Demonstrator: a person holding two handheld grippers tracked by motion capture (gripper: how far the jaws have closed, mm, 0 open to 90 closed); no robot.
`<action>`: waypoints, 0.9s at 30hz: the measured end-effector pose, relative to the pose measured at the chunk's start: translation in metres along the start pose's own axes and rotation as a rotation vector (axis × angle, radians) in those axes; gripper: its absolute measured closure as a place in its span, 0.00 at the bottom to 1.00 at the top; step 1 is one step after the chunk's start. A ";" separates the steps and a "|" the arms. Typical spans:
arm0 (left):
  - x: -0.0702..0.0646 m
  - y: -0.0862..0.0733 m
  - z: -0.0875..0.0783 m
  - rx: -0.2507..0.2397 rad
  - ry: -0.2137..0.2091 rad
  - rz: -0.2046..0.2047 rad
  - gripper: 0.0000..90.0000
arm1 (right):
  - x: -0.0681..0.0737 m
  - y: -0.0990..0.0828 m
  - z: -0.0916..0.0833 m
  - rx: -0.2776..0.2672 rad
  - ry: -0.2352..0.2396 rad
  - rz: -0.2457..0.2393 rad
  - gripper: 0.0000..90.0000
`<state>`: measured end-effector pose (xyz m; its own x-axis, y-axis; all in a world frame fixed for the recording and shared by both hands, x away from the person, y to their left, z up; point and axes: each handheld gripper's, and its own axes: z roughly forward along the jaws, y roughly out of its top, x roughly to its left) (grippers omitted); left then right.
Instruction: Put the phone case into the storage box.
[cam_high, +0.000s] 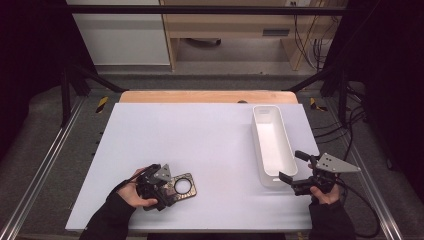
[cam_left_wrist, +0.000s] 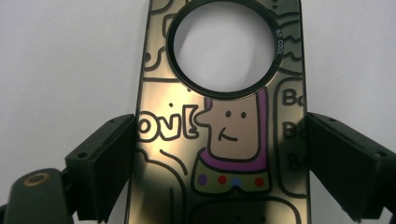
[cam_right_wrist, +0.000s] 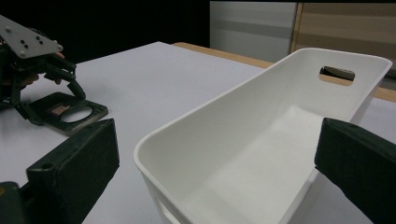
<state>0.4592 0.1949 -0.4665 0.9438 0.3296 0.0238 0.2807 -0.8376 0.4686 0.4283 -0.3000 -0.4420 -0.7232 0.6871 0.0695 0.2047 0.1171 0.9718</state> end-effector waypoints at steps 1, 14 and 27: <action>0.000 0.000 0.000 0.000 0.000 -0.001 0.12 | 0.000 0.000 0.000 -0.001 -0.001 0.000 0.00; -0.001 0.000 -0.006 -0.030 -0.004 -0.014 0.13 | 0.000 0.000 0.000 -0.002 0.002 0.000 0.00; -0.007 0.010 -0.017 -0.089 -0.016 -0.028 0.12 | 0.000 0.001 -0.001 -0.003 0.004 -0.002 0.00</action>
<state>0.4524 0.1918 -0.4470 0.9387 0.3446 -0.0043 0.2911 -0.7860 0.5453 0.4278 -0.3004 -0.4411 -0.7266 0.6837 0.0682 0.2012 0.1167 0.9726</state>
